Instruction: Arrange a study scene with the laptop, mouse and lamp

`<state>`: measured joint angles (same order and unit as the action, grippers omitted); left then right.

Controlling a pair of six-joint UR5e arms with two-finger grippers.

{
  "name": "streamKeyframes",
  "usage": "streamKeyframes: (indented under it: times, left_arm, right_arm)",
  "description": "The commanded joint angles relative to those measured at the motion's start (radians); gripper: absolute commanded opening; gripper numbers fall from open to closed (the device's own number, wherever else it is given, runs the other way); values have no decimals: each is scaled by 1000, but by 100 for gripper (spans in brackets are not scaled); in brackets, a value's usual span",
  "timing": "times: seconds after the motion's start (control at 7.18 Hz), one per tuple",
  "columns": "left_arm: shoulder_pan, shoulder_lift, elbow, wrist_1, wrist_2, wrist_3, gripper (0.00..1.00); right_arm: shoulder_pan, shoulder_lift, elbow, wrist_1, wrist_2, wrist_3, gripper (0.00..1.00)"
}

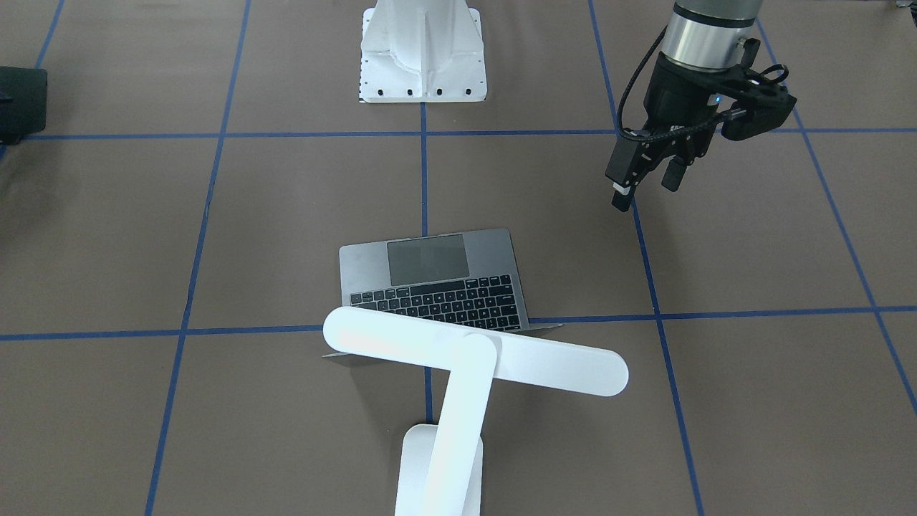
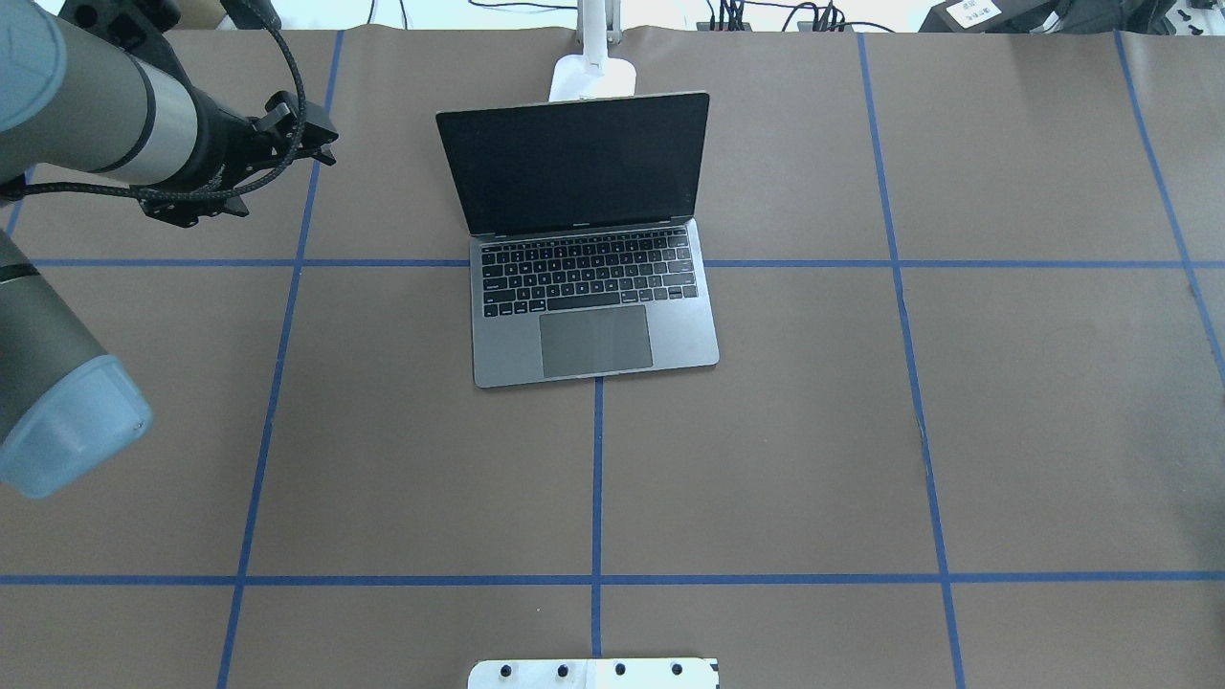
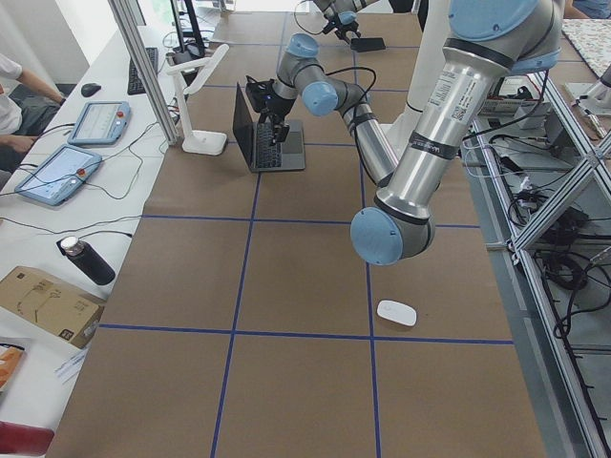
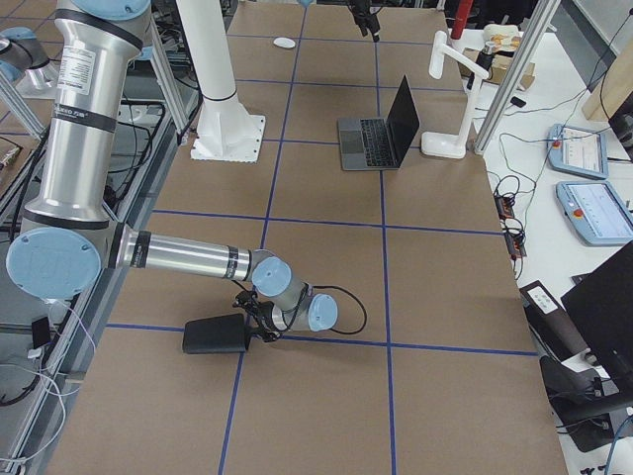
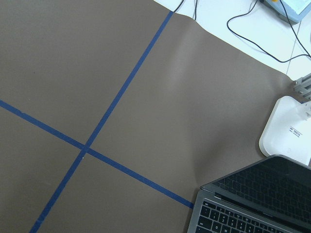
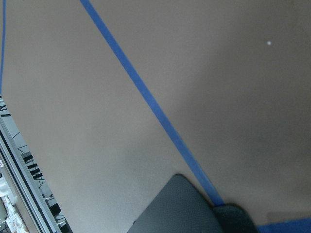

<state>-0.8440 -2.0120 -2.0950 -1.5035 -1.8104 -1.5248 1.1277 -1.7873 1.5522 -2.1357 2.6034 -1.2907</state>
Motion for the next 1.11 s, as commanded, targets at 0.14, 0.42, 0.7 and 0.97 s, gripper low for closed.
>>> streamKeyframes:
  times: [0.14,0.42,0.7,0.97]
  left_arm:
    - [0,-13,-2,3,0,0,100]
    - [0,-27,-13,8,2,-3,100]
    - [0,-27,-20,13,2,-3,100]
    - [0,-27,-22,13,2,-3,100]
  right_arm:
    - [-5,-12,-27,4,-11,-34,98]
    - [-9,-30,-30,2,-11,-39,98]
    - [-12,-37,-27,0,-8,-35,98]
    - [-22,-20,-23,0,1,-22,98]
